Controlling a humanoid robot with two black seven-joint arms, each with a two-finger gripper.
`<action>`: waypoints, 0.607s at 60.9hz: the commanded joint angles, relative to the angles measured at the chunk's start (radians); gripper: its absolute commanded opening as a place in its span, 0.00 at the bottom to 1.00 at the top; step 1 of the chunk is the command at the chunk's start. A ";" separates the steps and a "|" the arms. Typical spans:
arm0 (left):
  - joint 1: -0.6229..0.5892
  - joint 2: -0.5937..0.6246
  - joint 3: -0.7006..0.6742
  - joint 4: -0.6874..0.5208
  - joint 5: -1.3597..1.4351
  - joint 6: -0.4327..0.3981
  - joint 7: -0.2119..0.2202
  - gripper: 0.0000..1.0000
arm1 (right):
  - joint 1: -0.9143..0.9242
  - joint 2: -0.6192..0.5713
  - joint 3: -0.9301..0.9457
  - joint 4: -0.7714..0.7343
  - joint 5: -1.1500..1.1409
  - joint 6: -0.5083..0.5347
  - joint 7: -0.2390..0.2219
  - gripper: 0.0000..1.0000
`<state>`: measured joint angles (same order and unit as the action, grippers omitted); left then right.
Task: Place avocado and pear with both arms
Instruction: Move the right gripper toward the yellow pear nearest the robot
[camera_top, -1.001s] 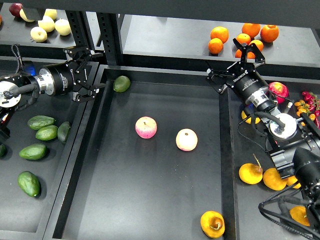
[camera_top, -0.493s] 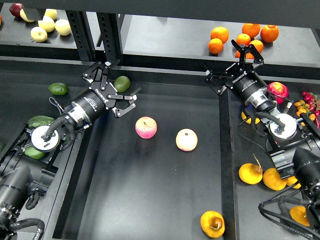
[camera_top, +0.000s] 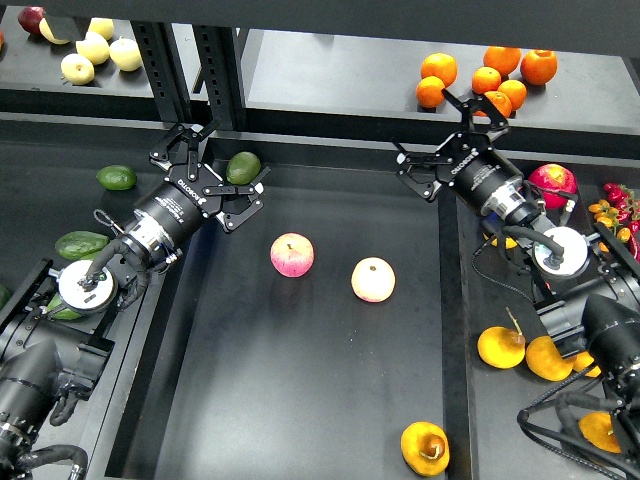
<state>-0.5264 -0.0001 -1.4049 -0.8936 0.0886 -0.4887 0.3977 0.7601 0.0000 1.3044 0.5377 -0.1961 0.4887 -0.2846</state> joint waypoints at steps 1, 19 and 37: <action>0.000 0.000 0.000 0.012 -0.012 0.000 0.000 0.99 | 0.008 0.000 -0.048 0.057 -0.043 0.000 -0.041 0.99; 0.009 0.000 0.000 0.013 -0.013 0.000 -0.007 0.99 | 0.057 -0.072 -0.273 0.220 -0.045 0.000 -0.107 0.99; 0.019 0.000 0.000 0.024 -0.013 0.000 -0.007 0.99 | 0.090 -0.225 -0.451 0.327 -0.048 0.000 -0.204 0.99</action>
<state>-0.5111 0.0000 -1.4053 -0.8775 0.0751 -0.4887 0.3911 0.8363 -0.1803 0.9184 0.8307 -0.2403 0.4888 -0.4660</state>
